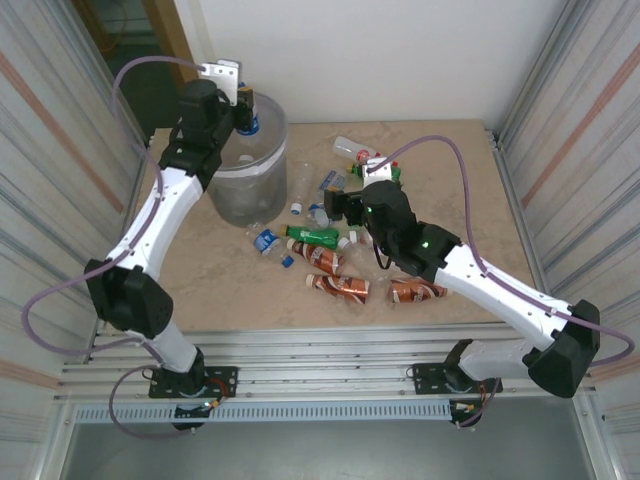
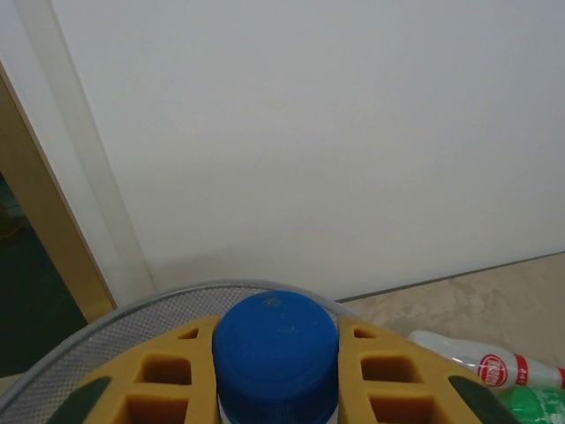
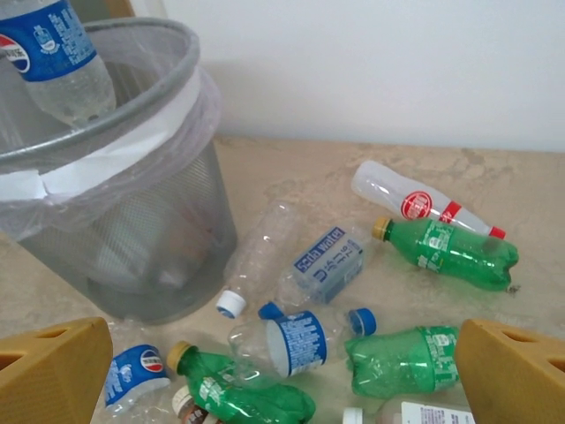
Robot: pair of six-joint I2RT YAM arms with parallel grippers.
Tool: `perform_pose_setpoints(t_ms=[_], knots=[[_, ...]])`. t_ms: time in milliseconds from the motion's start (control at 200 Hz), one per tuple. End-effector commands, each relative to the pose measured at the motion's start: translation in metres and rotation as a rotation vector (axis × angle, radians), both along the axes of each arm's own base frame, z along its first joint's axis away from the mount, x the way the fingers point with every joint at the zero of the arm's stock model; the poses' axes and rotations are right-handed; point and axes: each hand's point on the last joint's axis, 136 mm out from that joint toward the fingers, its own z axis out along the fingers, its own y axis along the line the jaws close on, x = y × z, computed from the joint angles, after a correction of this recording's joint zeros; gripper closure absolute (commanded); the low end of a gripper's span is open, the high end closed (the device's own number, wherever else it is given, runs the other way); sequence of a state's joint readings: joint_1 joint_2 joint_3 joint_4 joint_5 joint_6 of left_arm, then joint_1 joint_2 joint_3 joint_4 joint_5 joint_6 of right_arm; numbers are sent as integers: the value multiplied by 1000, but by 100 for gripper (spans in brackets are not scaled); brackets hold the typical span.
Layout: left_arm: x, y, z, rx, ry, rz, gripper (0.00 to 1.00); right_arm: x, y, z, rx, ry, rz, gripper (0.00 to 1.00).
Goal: Put the plastic bottles in the bin
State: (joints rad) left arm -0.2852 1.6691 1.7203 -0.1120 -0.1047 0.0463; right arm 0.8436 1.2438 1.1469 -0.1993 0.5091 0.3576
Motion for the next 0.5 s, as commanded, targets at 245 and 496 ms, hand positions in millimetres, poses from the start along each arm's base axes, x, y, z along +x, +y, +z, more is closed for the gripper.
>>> perform_pose_setpoints(t_ms=[245,496], knots=[[38,-11,-60,90,245,9,86,2,-10,2,-1,41,-43,2],[46,-18,-86,90,344,-11,61,6,-12,-5,-13,68,-65,2]])
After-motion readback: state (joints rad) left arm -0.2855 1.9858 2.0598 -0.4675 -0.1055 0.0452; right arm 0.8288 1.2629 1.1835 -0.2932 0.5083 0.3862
